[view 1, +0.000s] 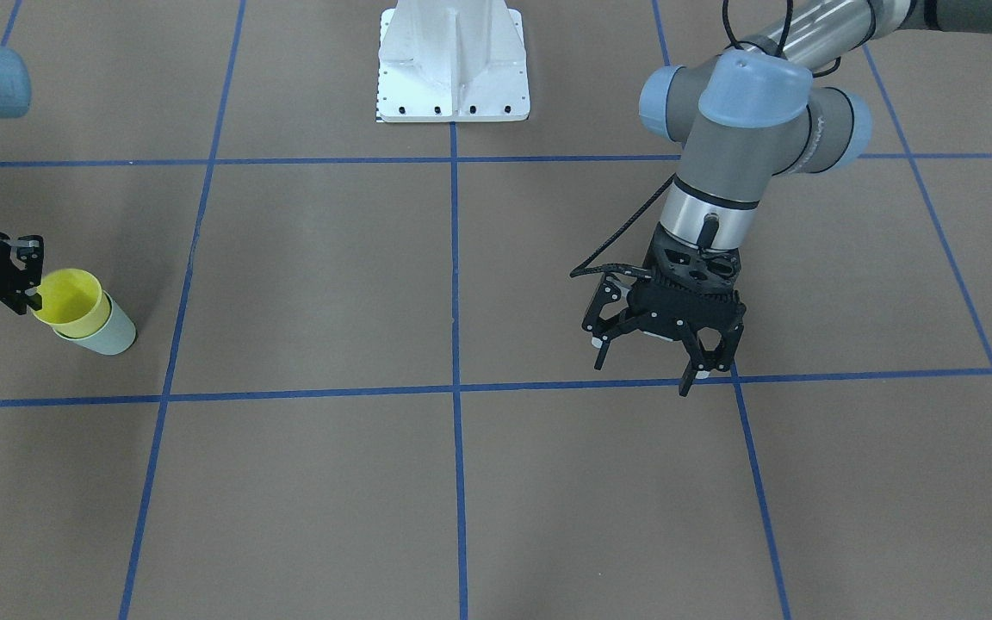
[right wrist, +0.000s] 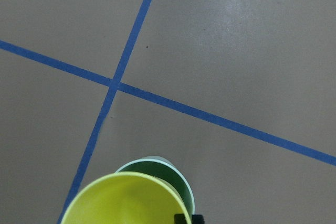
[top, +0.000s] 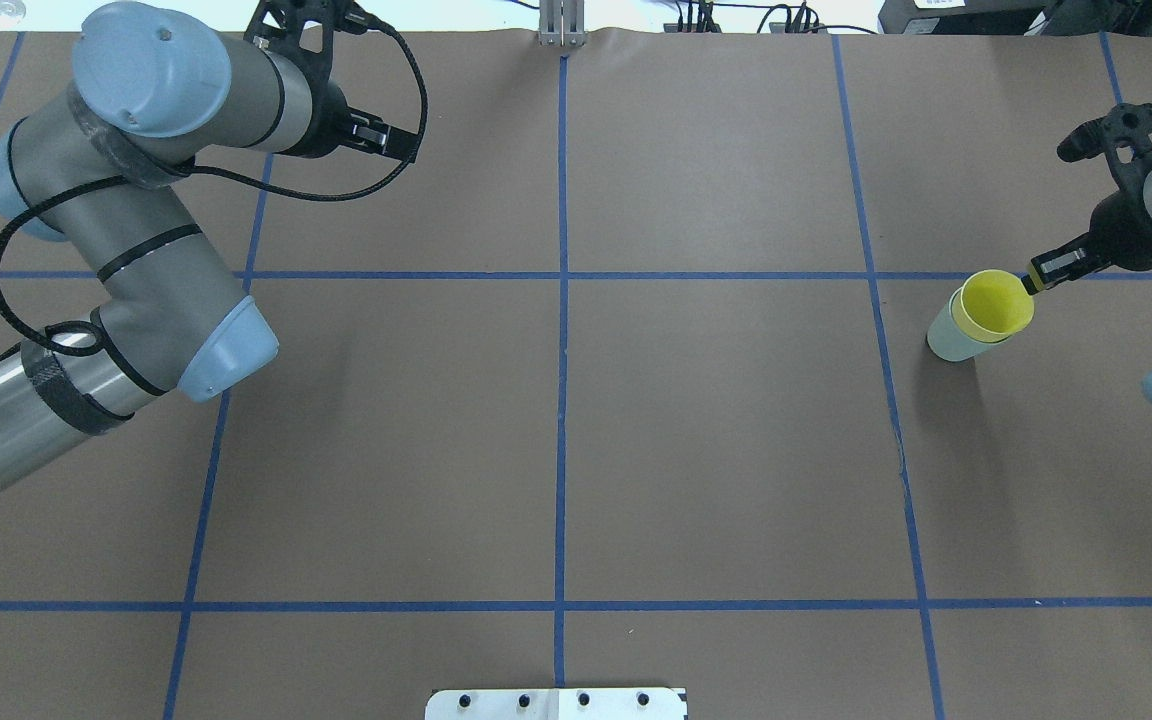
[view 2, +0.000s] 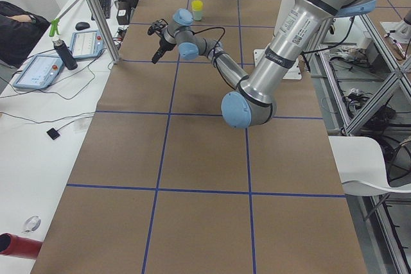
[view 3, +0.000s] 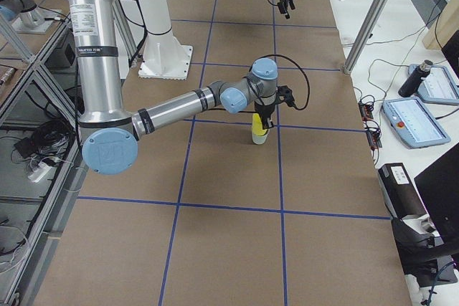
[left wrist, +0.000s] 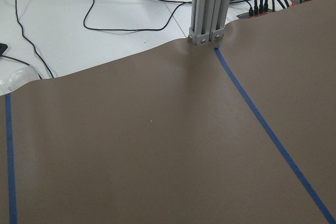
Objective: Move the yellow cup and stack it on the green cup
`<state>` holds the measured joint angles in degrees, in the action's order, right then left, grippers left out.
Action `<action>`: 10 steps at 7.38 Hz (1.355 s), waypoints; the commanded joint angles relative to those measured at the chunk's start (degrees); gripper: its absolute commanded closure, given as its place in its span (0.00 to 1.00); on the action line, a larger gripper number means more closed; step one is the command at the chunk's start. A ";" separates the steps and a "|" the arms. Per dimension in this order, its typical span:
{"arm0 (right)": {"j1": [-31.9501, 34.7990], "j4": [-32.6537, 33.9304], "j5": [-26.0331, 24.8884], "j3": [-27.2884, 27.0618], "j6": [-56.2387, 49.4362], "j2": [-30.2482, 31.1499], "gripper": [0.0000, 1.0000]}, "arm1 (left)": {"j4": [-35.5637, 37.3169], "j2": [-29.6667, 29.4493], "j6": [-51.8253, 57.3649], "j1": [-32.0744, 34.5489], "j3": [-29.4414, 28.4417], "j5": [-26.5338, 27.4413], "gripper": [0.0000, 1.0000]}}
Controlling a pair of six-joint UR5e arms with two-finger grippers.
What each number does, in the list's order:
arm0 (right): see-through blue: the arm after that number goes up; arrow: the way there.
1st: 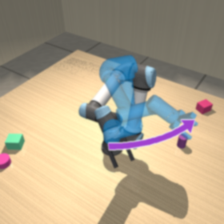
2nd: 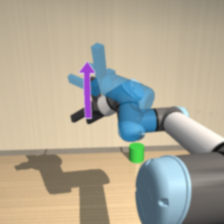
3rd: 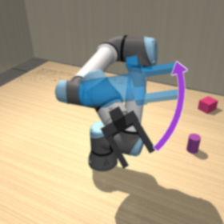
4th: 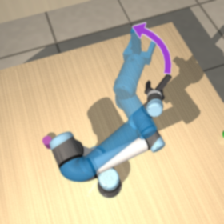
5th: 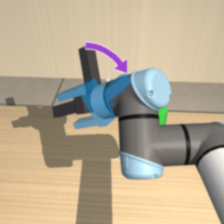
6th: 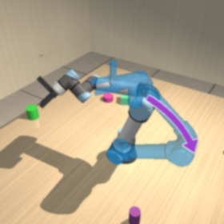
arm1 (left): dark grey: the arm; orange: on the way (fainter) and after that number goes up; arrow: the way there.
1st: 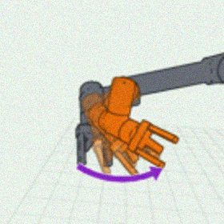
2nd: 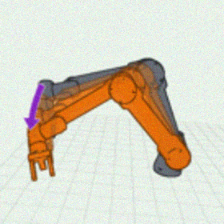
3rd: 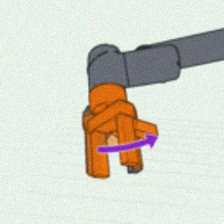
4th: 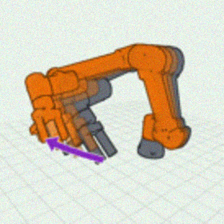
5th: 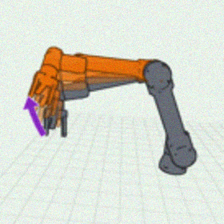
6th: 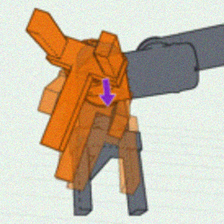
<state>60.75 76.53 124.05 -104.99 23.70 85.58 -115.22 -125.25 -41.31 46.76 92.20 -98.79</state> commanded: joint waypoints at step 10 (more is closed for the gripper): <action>6.91 1.60 -4.51 1.10 0.03 2.13 0.00 | 20.13 9.54 40.37 27.12 -0.87 -20.20 0.00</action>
<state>66.06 78.29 120.91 -104.15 23.90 87.38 -97.00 -119.49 -8.50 69.33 91.75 -117.00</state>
